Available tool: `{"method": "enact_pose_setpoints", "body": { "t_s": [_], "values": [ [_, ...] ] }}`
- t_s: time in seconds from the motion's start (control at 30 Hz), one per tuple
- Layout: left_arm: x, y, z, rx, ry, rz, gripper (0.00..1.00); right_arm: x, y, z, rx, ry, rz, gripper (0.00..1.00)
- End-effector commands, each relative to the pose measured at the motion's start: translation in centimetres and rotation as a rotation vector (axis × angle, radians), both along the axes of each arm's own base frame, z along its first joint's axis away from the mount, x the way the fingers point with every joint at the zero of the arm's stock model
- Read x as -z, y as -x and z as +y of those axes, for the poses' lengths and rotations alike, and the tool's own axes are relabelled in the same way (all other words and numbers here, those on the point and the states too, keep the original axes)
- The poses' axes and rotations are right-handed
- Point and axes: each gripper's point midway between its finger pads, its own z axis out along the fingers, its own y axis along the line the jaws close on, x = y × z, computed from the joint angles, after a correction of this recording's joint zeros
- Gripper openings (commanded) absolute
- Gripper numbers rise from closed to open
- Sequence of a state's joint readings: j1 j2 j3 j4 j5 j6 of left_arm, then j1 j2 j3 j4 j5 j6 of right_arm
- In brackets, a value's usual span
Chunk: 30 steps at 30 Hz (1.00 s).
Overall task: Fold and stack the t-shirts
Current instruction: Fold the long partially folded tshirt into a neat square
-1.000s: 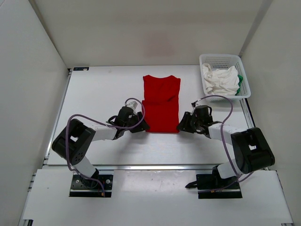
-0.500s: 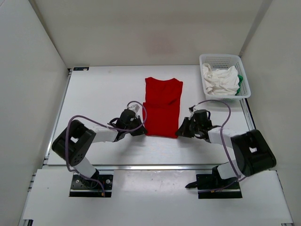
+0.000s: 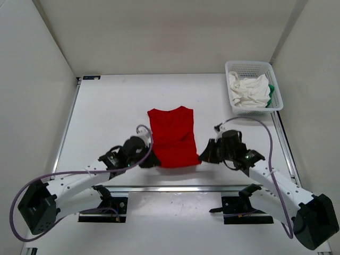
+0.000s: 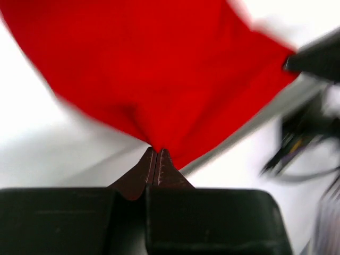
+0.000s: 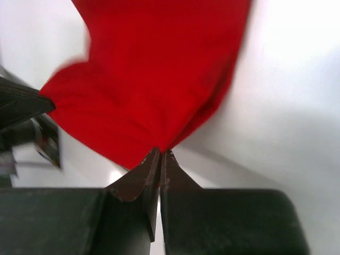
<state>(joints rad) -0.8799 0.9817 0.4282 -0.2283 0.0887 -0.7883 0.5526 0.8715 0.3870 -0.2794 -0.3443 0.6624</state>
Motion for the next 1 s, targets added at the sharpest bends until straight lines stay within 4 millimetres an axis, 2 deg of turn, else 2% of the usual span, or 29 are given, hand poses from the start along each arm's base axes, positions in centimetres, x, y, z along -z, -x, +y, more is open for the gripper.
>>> {"method": "enact_pose_setpoints", "body": {
  "t_s": [0.0,0.03,0.07,0.1,0.13,0.17,0.2,0.23,0.27,0.3,0.33,0.37,0.4,0.43,0.47,0.5,0.53,0.57,0.63,0.67,0.73,0.8,0.83,0.87,0.9,0.97],
  "values": [
    [-6.0,-6.0,1.1,-0.094,0.001,-0.128,0.00,-6.8,-6.1,-0.3,0.054,-0.014,-0.173,0.00],
    [-8.0,-8.0,1.3,-0.116,0.029,-0.163,0.00,-6.7,-7.3,0.0,0.048,-0.004,-0.161,0.00],
    [-8.0,-9.6,1.8,-0.135,0.019,-0.163,0.00,-8.7,-9.2,0.1,0.050,-0.012,-0.216,0.00],
    [-8.7,-11.1,1.5,-0.147,0.007,-0.181,0.00,-8.9,-11.1,0.2,0.065,0.009,-0.211,0.00],
    [-9.5,-13.2,1.8,-0.180,0.006,-0.196,0.00,-8.1,-12.6,0.6,0.067,0.028,-0.199,0.00],
    [-11.0,-15.1,2.2,-0.208,0.029,-0.223,0.00,-8.6,-14.9,1.0,0.070,0.013,-0.195,0.00],
    [-10.2,-16.7,2.9,-0.237,0.023,-0.200,0.00,-10.6,-17.3,1.2,0.083,-0.008,-0.239,0.00],
    [-11.0,-18.1,3.1,-0.261,0.027,-0.214,0.00,-9.0,-18.7,1.3,0.088,0.018,-0.201,0.00],
    [-10.8,-19.9,3.6,-0.291,0.019,-0.215,0.00,-8.8,-21.1,1.6,0.099,0.019,-0.193,0.00],
    [-9.6,-21.4,4.5,-0.324,-0.012,-0.199,0.00,-11.1,-23.0,1.8,0.100,-0.015,-0.230,0.00],
    [-10.0,-22.7,4.7,-0.346,-0.004,-0.204,0.00,-9.6,-24.6,1.9,0.103,0.002,-0.199,0.00],
    [-9.3,-24.4,5.1,-0.369,-0.014,-0.189,0.00,-8.8,-26.6,1.9,0.121,0.024,-0.188,0.00],
    [-7.9,-25.7,5.6,-0.389,-0.033,-0.165,0.00,-10.6,-28.6,2.1,0.127,0.015,-0.229,0.00],
    [-7.3,-26.9,5.0,-0.384,-0.041,-0.154,0.01,-8.5,-29.8,1.9,0.130,0.035,-0.183,0.00],
    [-7.7,-28.3,5.1,-0.398,-0.045,-0.174,0.01,-7.9,-31.4,2.0,0.131,0.048,-0.176,0.00],
    [-6.2,-29.2,5.2,-0.404,-0.065,-0.150,0.02,-9.0,-32.9,1.6,0.147,0.048,-0.198,0.00],
    [-5.6,-30.6,5.0,-0.407,-0.078,-0.142,0.02,-7.0,-33.6,1.6,0.145,0.061,-0.162,0.00],
    [-6.3,-31.8,5.2,-0.425,-0.073,-0.162,0.02,-7.1,-34.6,1.5,0.152,0.058,-0.164,0.00],
    [-4.9,-33.7,5.2,-0.444,-0.076,-0.147,0.06,-7.3,-36.2,1.3,0.172,0.071,-0.181,0.00],
    [-5.6,-34.5,5.4,-0.460,-0.058,-0.155,0.08,-6.3,-36.8,1.1,0.178,0.082,-0.172,0.00],
    [-4.6,-35.7,6.0,-0.485,-0.062,-0.133,0.17,-7.2,-38.6,0.8,0.200,0.083,-0.207,0.04],
    [-5.5,-36.7,6.7,-0.518,-0.045,-0.154,0.21,-7.3,-39.7,1.6,0.164,0.034,-0.222,0.12],
    [-6.7,-37.4,7.9,-0.553,-0.040,-0.184,0.22,-8.6,-40.2,1.4,0.162,0.017,-0.243,0.17],
    [-7.7,-37.4,7.7,-0.555,-0.026,-0.209,0.26,-9.5,-41.1,1.5,0.168,0.012,-0.270,0.21],
    [-7.9,-37.5,8.2,-0.573,-0.019,-0.217,0.29,-9.1,-41.1,1.5,0.161,0.023,-0.257,0.25],
    [-10.3,-37.4,9.3,-0.603,0.007,-0.264,0.51,-9.7,-40.3,1.7,0.138,0.046,-0.258,0.31]
  ]
}}
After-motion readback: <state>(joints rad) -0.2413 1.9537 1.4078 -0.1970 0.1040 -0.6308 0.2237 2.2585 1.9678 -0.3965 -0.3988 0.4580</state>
